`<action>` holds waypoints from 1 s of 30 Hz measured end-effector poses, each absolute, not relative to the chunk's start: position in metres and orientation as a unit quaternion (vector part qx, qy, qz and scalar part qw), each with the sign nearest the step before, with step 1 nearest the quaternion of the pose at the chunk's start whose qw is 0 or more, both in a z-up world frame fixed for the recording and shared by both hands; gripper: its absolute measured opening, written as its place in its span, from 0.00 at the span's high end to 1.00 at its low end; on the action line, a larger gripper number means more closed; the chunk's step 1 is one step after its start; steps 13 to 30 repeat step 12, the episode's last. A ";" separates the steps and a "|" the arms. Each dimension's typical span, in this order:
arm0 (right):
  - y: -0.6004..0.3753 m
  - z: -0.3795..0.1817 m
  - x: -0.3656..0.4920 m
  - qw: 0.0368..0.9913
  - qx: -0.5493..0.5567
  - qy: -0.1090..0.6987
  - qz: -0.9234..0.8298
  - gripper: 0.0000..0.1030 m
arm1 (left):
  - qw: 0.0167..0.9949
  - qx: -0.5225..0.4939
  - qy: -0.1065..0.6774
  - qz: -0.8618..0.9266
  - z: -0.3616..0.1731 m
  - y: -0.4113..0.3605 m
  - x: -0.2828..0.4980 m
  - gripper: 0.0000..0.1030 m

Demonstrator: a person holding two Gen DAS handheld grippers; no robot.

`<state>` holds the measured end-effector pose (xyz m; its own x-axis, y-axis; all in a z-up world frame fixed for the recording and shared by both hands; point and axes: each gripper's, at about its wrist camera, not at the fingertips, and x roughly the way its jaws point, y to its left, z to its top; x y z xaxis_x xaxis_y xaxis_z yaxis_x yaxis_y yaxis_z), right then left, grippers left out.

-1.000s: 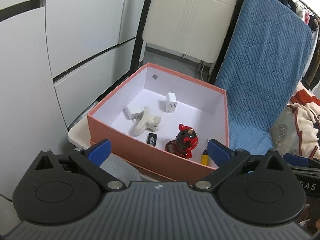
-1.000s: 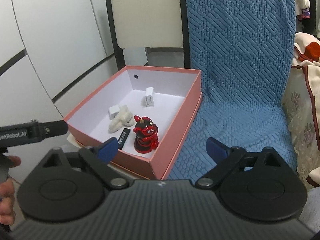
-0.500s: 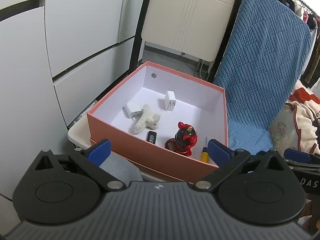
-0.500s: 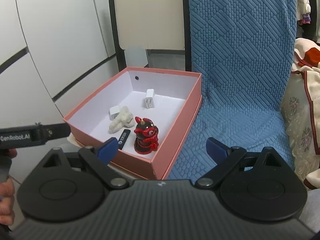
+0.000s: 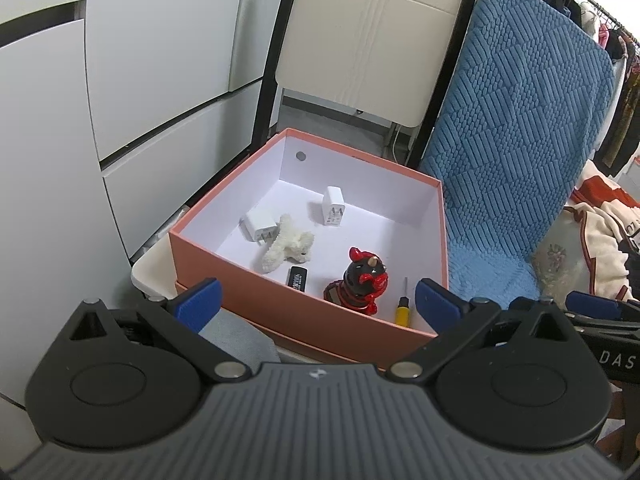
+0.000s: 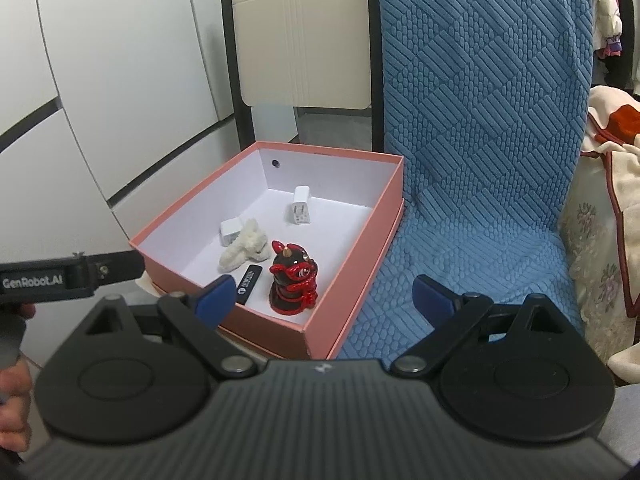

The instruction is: Organize rigid objects

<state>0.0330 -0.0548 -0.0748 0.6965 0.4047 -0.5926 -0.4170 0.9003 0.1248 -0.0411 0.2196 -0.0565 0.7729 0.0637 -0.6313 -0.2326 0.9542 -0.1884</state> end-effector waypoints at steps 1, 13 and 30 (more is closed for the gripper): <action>-0.054 -0.074 0.033 0.921 -0.010 0.319 0.224 0.06 | 0.933 -0.130 0.327 0.081 -0.056 0.220 -0.042 0.00; -0.054 -0.075 0.031 0.921 -0.009 0.320 0.220 0.06 | 0.931 -0.135 0.328 0.082 -0.057 0.222 -0.043 0.00; -0.054 -0.075 0.031 0.921 -0.009 0.320 0.220 0.06 | 0.931 -0.135 0.328 0.082 -0.057 0.222 -0.043 0.00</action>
